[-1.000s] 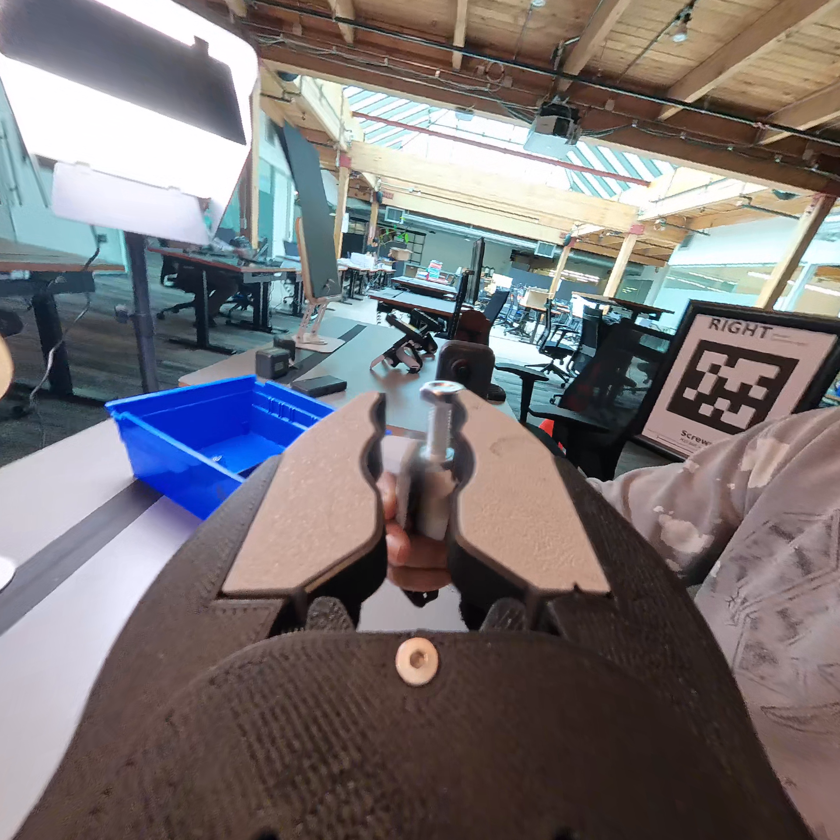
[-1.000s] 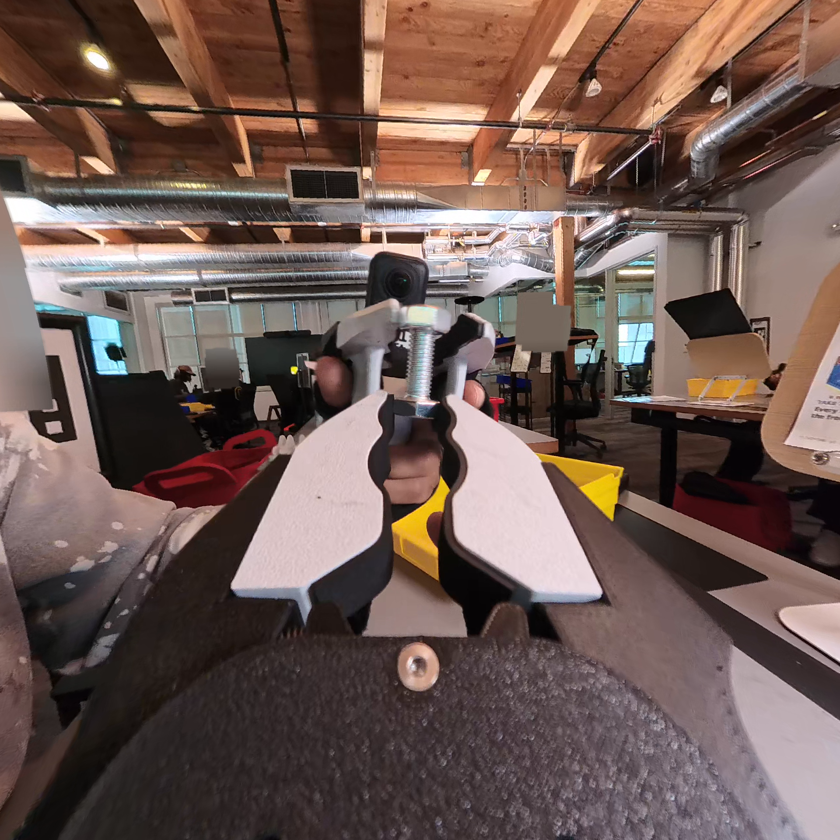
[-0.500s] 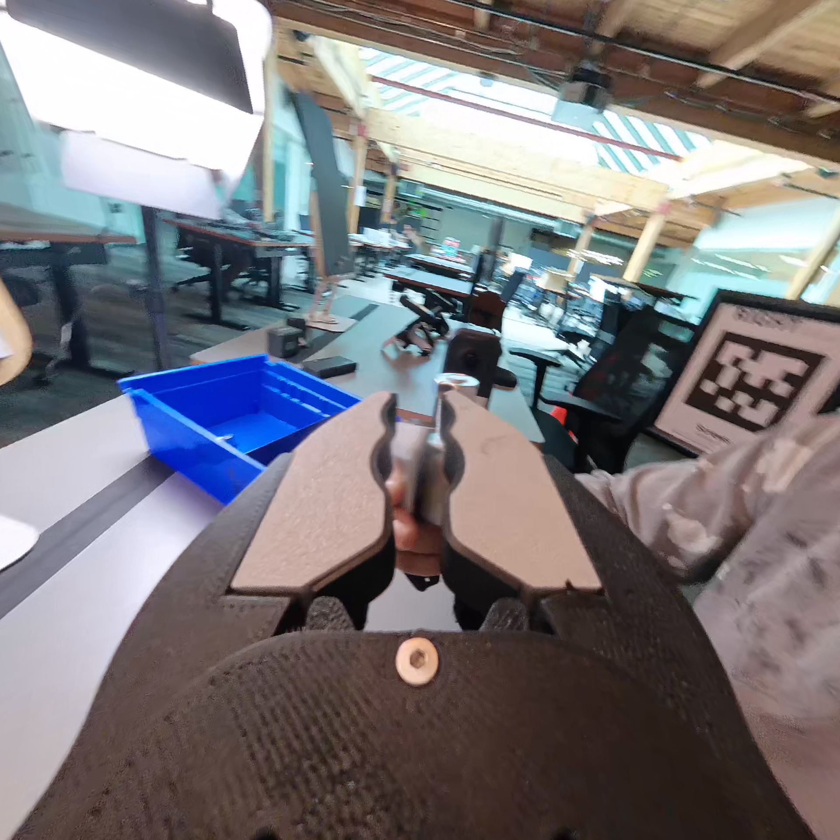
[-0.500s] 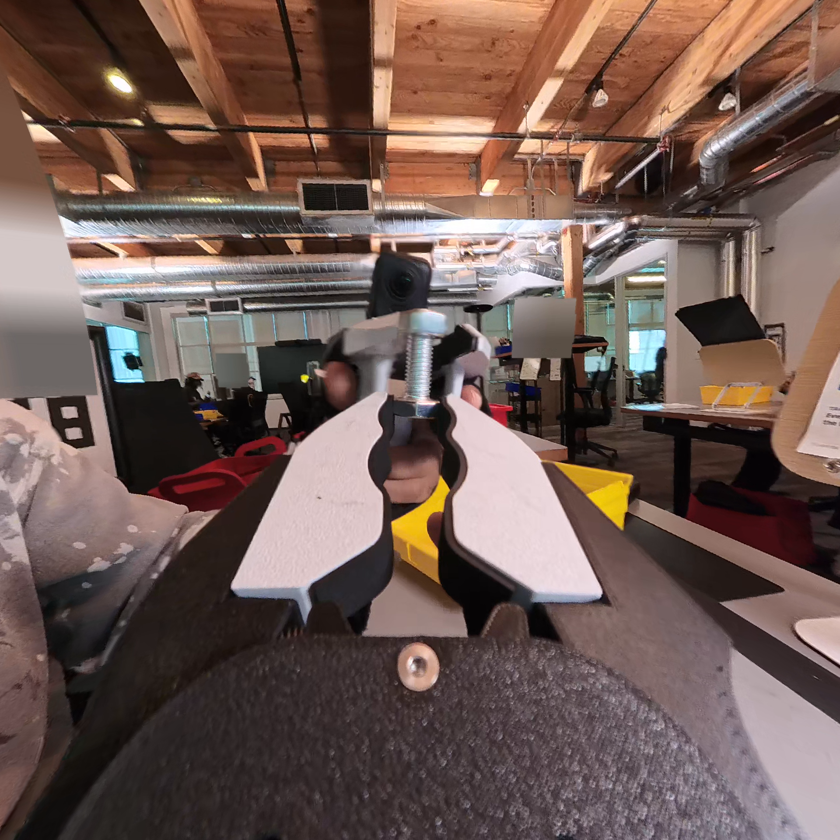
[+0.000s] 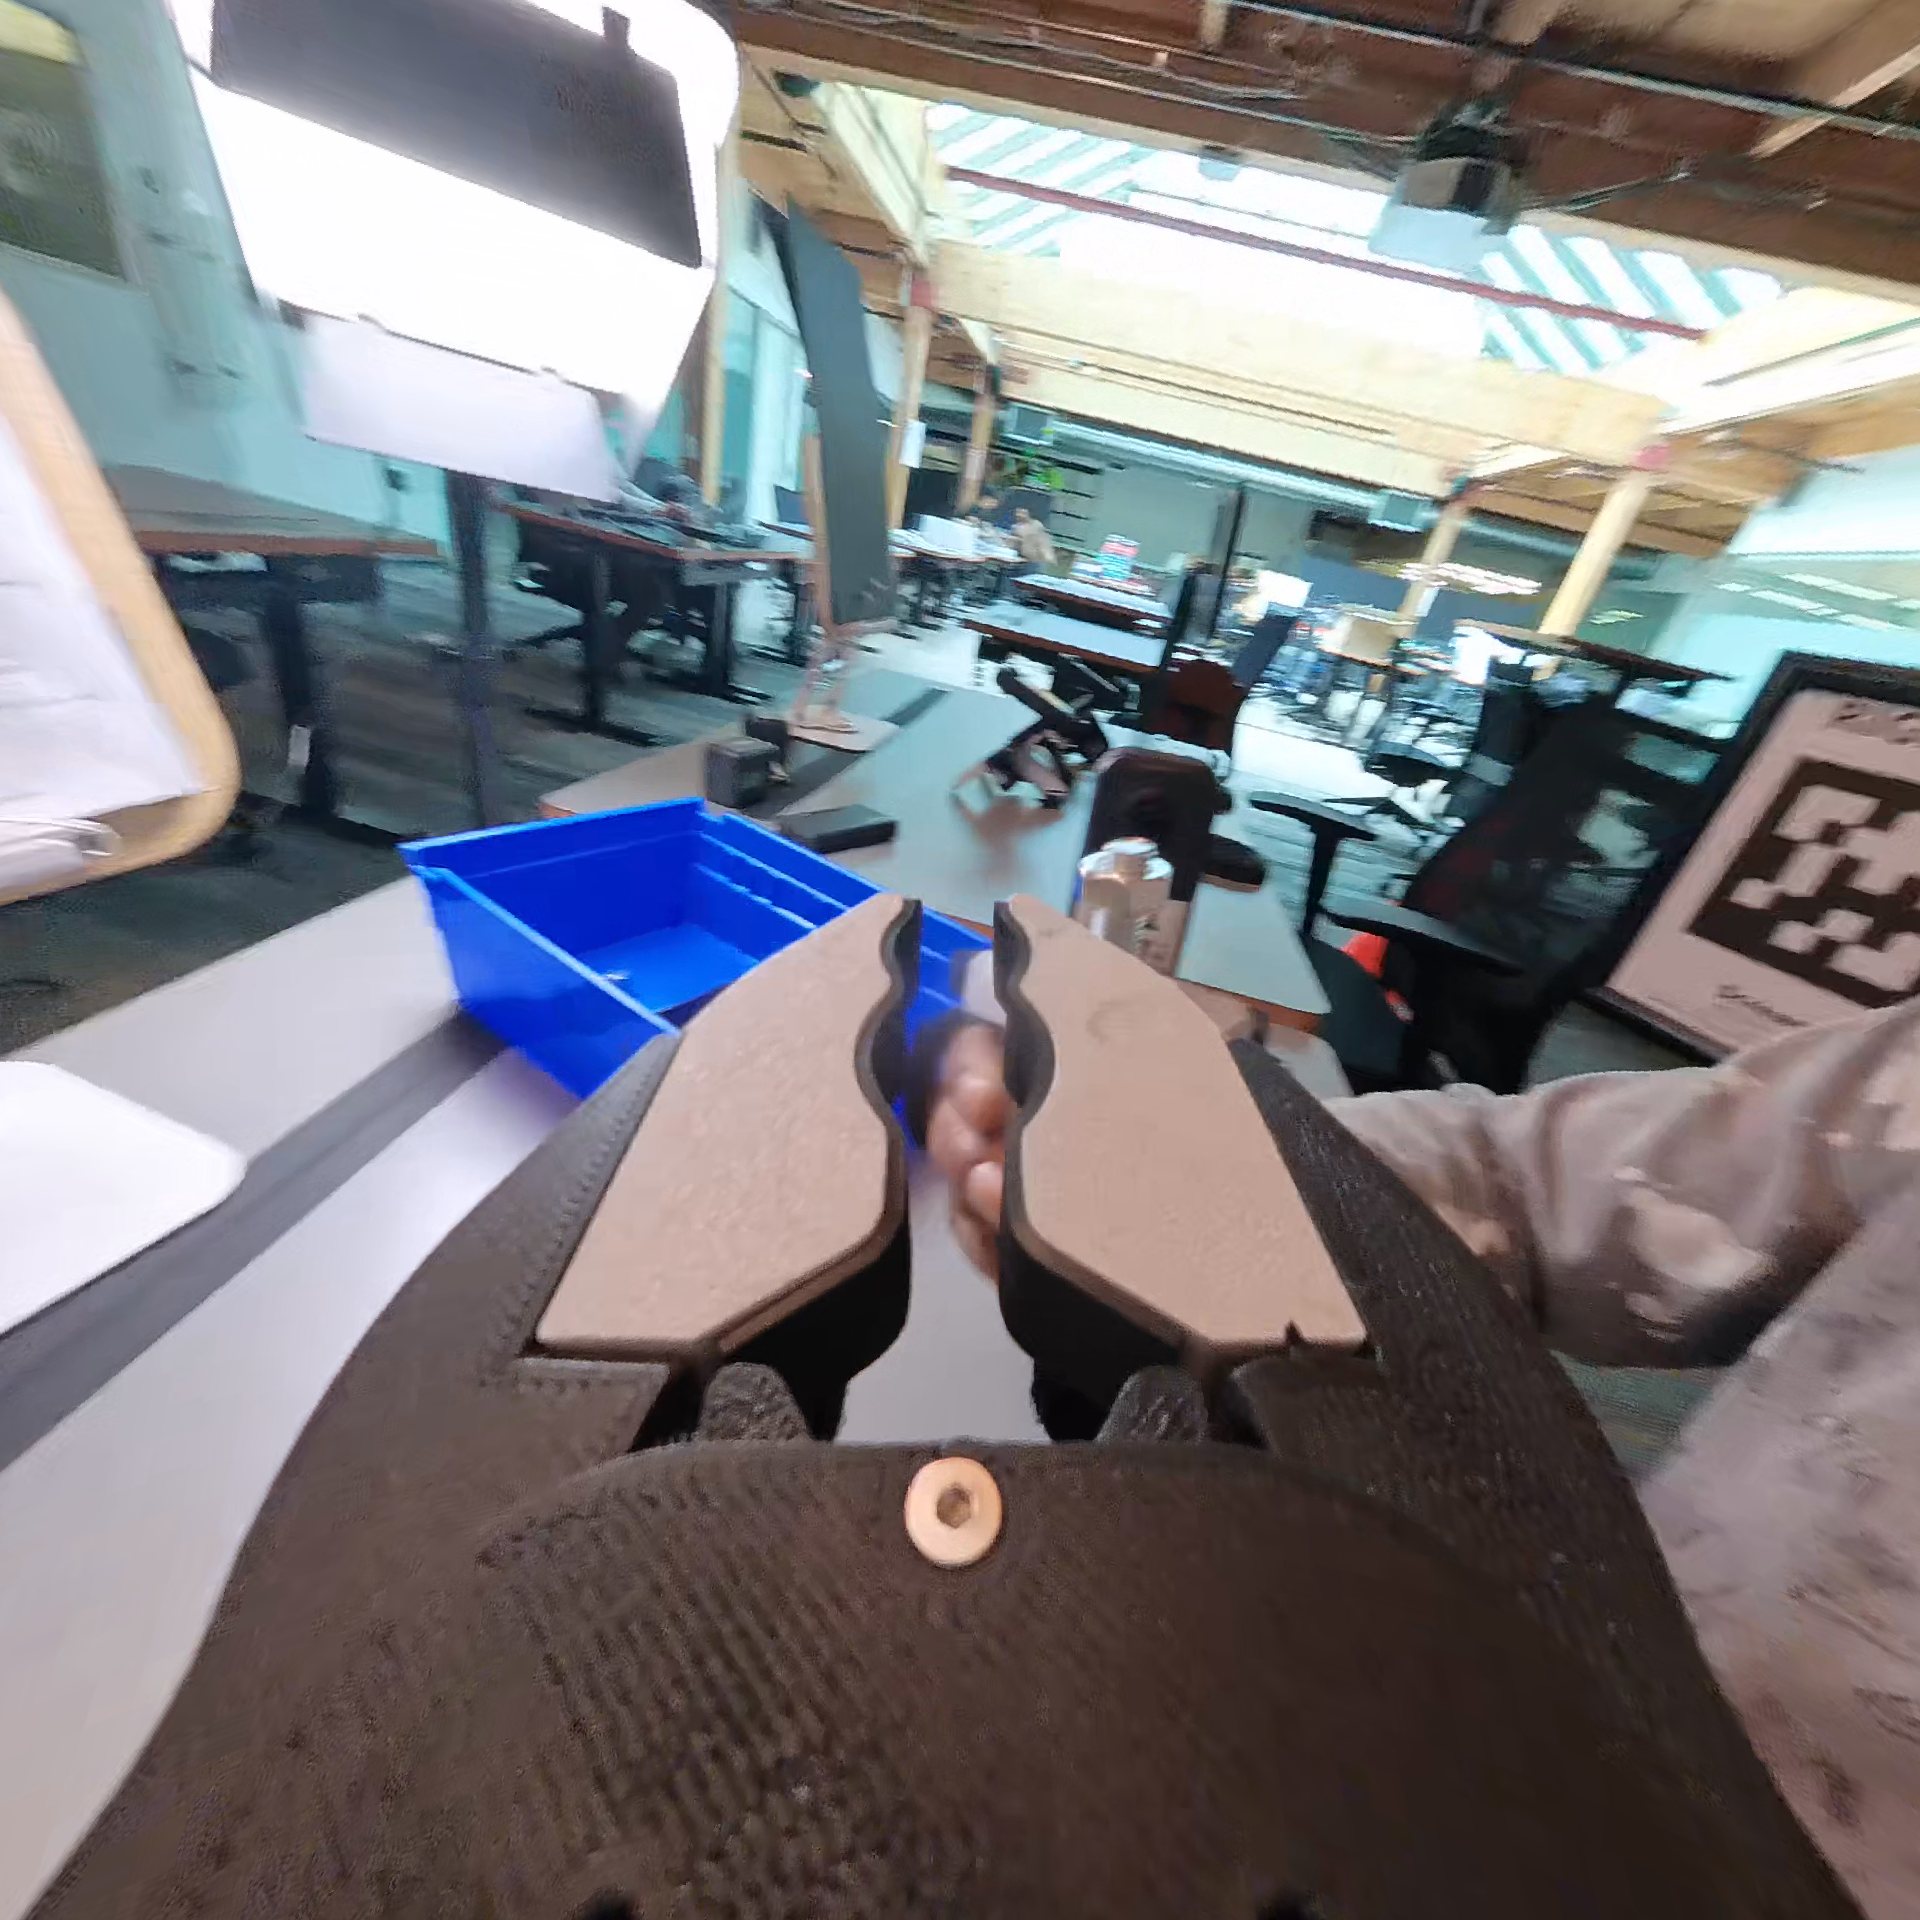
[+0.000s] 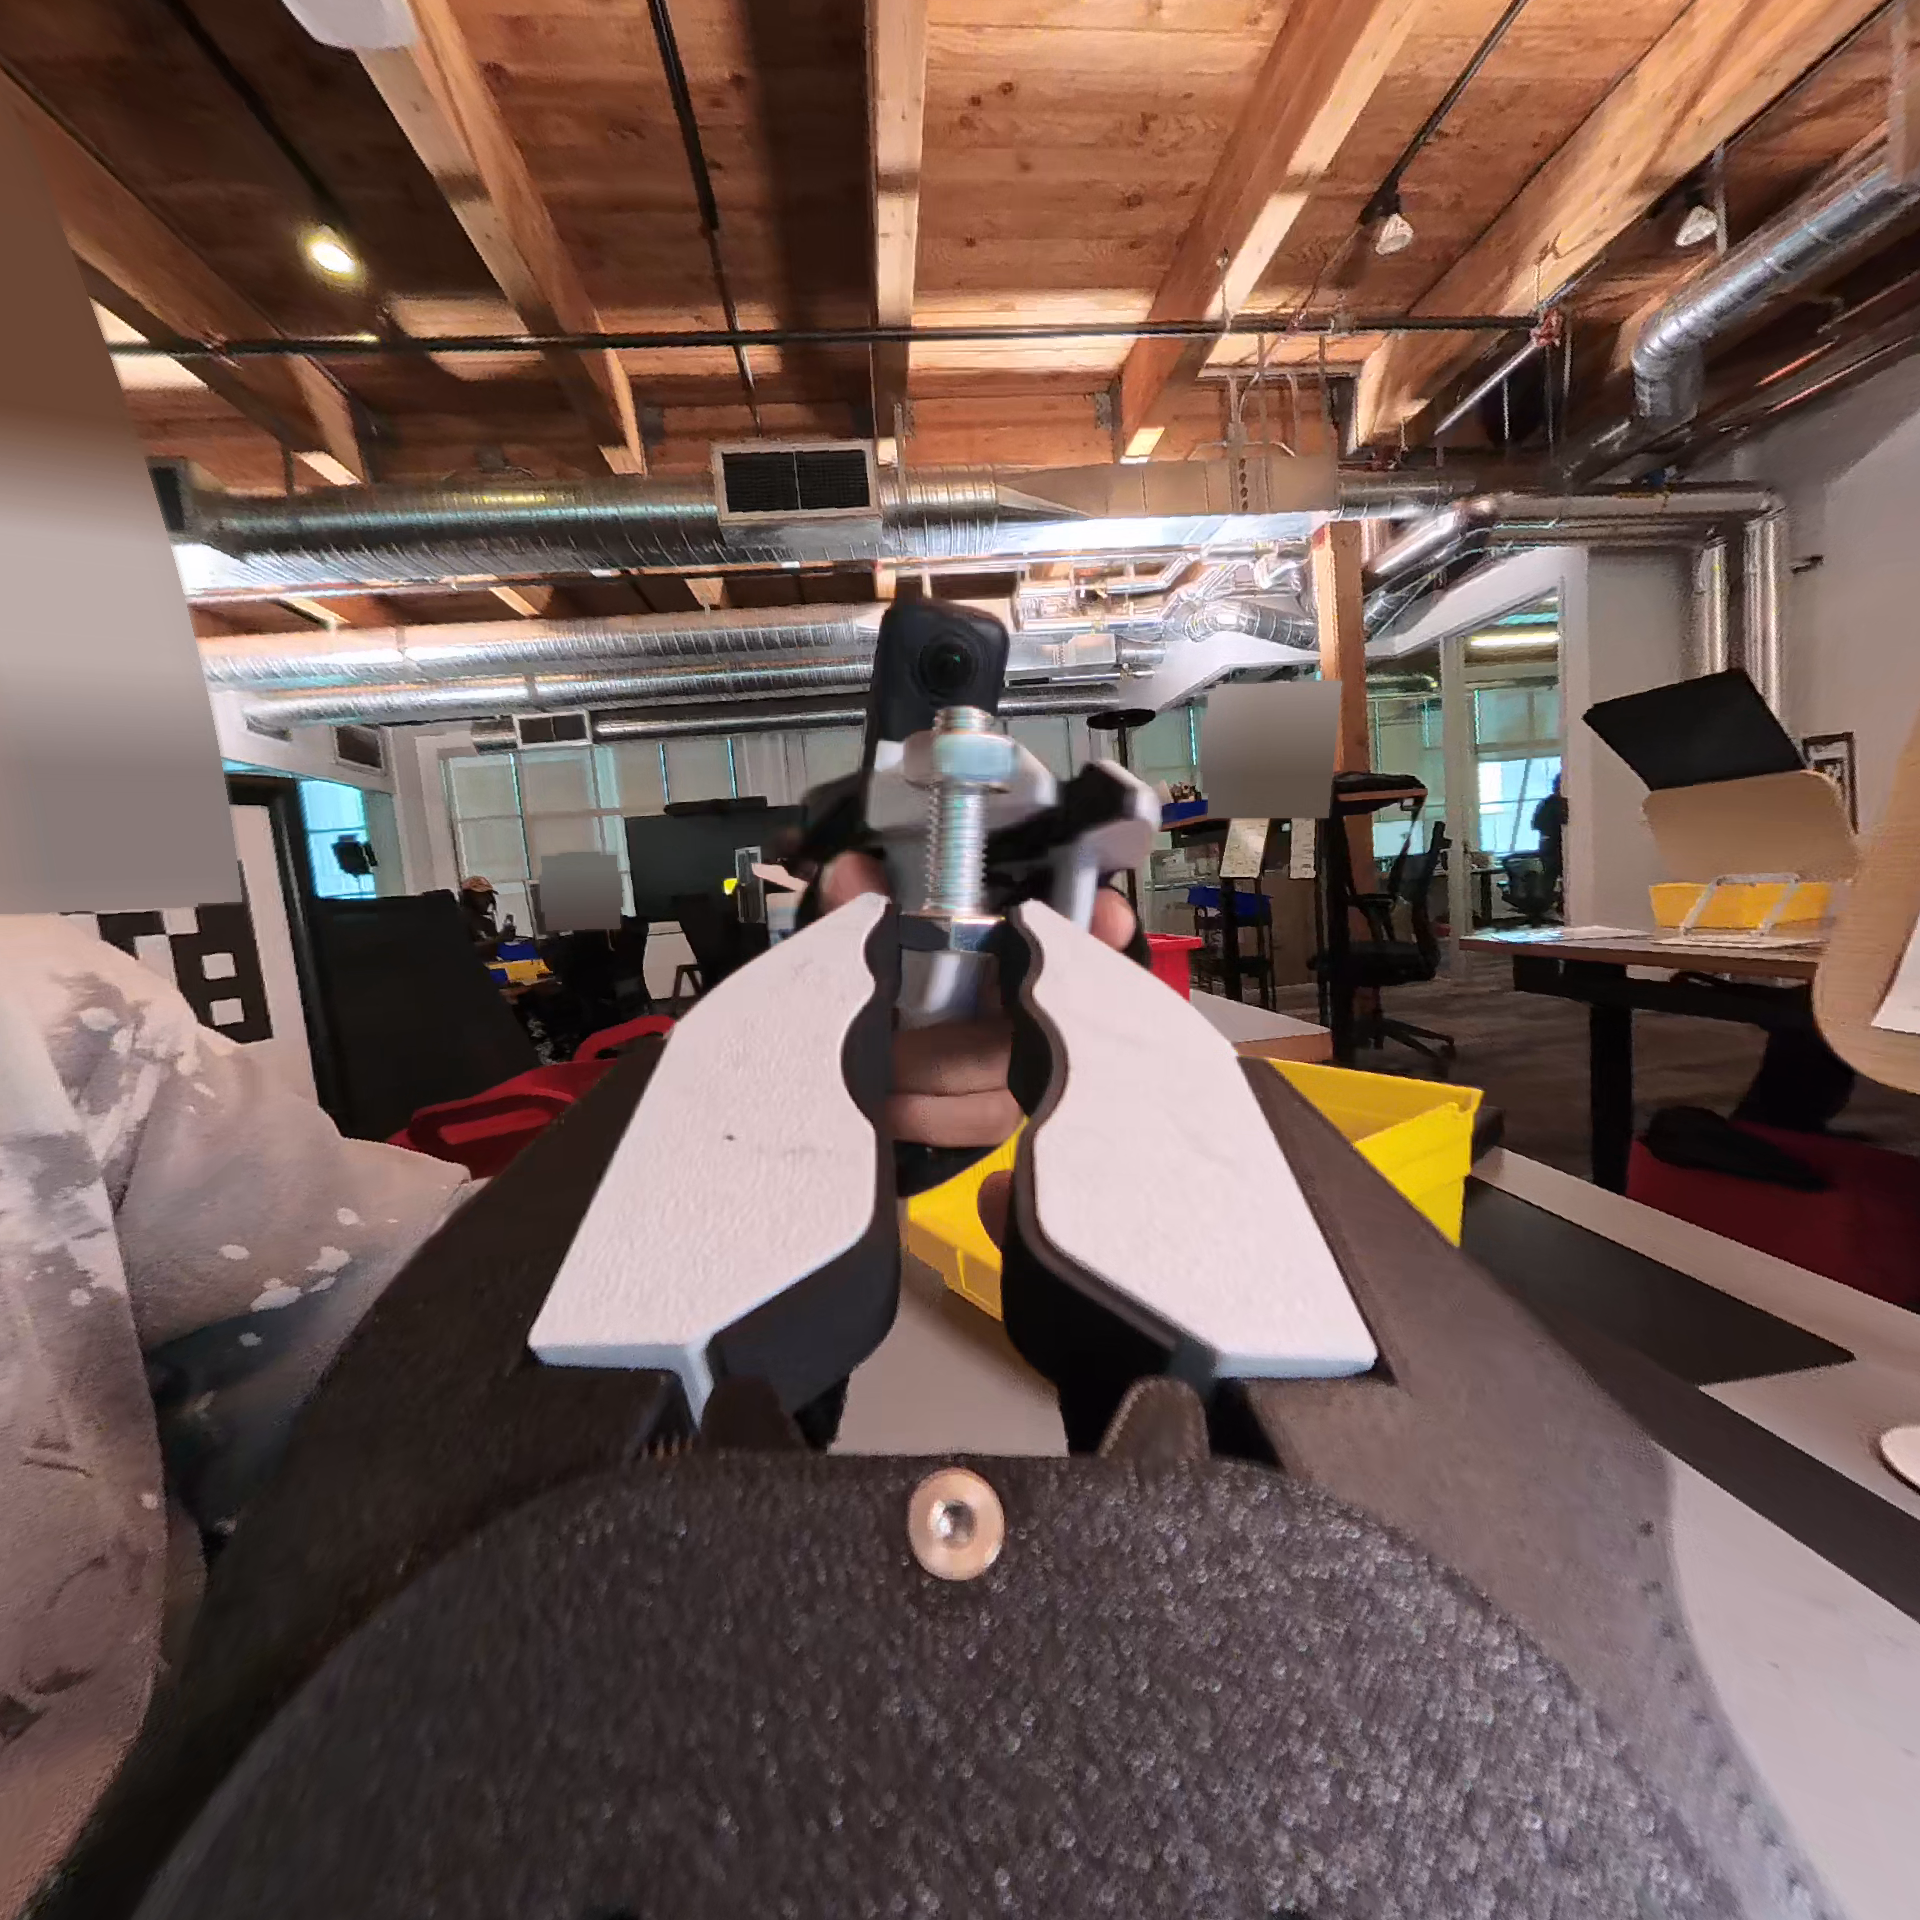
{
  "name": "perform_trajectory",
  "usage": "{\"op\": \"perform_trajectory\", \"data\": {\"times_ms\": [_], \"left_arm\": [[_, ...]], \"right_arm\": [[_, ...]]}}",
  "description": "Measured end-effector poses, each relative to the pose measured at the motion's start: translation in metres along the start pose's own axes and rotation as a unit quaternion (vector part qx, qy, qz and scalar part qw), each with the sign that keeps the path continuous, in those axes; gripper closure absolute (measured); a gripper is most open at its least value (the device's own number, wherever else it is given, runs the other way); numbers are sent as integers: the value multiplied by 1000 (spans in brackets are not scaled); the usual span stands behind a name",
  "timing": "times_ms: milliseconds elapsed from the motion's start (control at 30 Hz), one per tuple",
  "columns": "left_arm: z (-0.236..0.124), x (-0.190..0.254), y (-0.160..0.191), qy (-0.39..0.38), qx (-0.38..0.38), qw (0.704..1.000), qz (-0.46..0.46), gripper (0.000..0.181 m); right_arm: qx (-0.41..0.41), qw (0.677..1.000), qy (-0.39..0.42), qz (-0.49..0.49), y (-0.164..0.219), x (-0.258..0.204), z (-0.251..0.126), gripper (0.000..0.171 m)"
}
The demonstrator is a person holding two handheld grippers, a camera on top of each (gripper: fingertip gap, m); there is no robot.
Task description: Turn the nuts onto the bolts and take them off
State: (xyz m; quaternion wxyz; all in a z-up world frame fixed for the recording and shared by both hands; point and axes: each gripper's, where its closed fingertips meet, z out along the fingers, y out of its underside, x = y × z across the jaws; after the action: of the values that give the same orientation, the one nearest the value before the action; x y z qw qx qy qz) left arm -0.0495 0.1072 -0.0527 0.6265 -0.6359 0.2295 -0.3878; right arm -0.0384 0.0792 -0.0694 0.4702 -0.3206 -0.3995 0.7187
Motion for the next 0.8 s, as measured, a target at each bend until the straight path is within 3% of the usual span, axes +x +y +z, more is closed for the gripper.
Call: {"op": "perform_trajectory", "data": {"times_ms": [267,367,433,500,800], "left_arm": [[3,28,-3,71,6,997,5,150],[7,23,4,50,-10,999,18,149],[3,14,1,34,-6,999,-6,165],[-3,-3,0,-10,-2,1000,13,169],[6,30,3,59,-12,998,21,150]], "right_arm": [[-18,1000,22,-10,6,7,1,153],[-20,1000,14,-12,7,1,3,153],[-9,1000,9,-6,3,1,1,153],[2,1000,-4,-1,-3,-2,-1,153],[-23,1000,17,-9,9,3,2,153]]}}
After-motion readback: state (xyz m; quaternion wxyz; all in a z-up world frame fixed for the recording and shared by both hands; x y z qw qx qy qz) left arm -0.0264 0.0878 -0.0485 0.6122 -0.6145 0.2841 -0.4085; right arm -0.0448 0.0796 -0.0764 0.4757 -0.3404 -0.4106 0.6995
